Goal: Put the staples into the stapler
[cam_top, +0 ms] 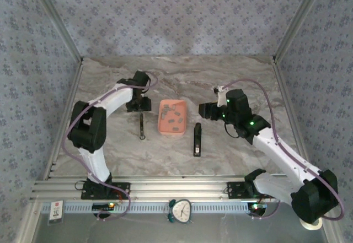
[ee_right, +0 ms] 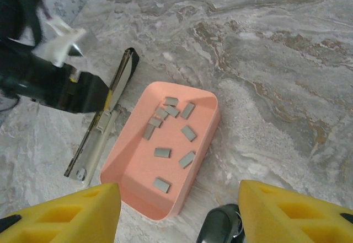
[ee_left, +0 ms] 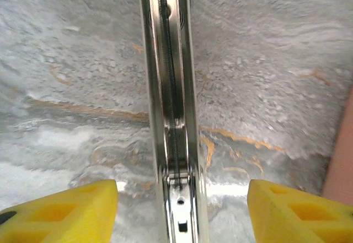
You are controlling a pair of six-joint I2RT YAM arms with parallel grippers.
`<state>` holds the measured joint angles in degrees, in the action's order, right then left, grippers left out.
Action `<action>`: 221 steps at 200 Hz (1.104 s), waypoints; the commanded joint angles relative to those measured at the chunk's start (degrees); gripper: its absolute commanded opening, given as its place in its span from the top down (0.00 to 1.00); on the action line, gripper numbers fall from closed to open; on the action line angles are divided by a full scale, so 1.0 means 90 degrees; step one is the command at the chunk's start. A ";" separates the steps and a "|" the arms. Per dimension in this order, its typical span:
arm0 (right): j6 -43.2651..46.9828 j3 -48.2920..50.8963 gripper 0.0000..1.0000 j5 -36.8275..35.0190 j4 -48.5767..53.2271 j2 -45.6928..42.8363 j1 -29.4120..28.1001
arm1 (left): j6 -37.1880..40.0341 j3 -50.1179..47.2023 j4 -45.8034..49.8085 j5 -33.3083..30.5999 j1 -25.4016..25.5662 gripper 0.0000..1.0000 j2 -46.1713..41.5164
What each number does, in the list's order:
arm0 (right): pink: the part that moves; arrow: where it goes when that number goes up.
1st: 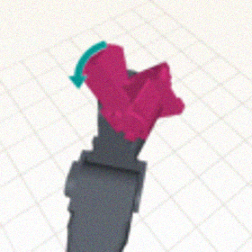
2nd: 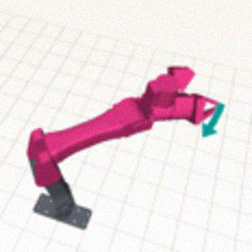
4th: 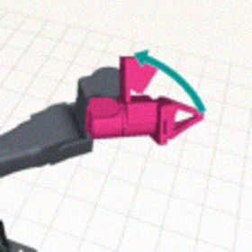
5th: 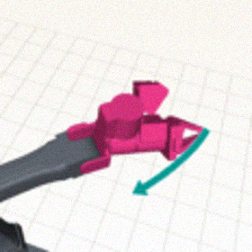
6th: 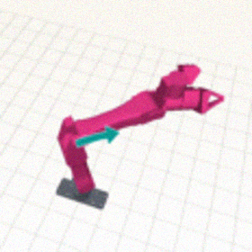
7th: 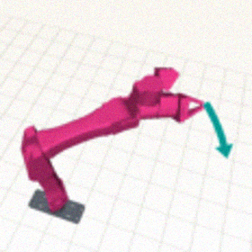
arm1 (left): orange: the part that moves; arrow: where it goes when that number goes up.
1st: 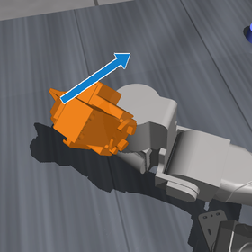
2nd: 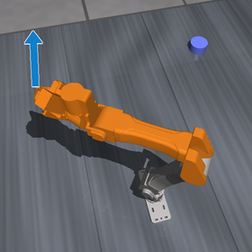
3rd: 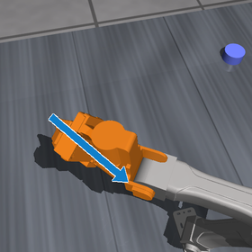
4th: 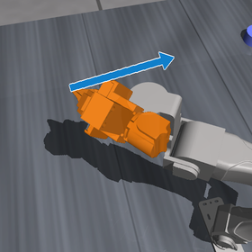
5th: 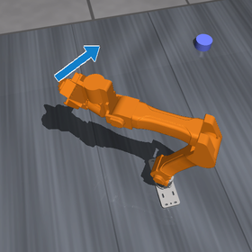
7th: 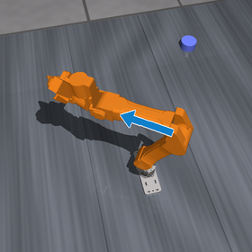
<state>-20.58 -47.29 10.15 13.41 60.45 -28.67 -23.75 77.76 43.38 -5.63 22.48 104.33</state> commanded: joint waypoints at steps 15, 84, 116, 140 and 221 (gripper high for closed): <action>-0.0295 -0.0542 0.41 -0.0464 0.1325 0.0186 -0.0117 | -0.0147 -0.0137 0.0181 -0.0169 -0.0037 0.28 -0.1282; -0.1236 -0.1042 0.41 -0.1503 0.3723 0.0632 -0.0663 | -0.0260 -0.1500 -0.0901 0.0746 -0.0047 0.15 -0.2833; -0.1668 -0.1301 0.37 -0.1805 0.4484 0.1170 -0.1037 | -0.0261 -0.1837 -0.1111 0.0926 -0.0056 0.14 -0.3015; -0.2042 -0.1375 0.33 -0.1692 0.4545 0.1549 -0.1266 | -0.0270 -0.2036 -0.1290 0.1054 -0.0066 0.14 -0.3086; -0.2602 -0.1519 0.33 -0.1214 0.3500 0.2959 -0.1364 | -0.0379 -0.2357 -0.1577 0.1241 -0.0183 0.15 -0.3062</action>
<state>-41.19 -59.57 -1.72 46.78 84.05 -42.11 -26.26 57.34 30.61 4.03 21.32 78.11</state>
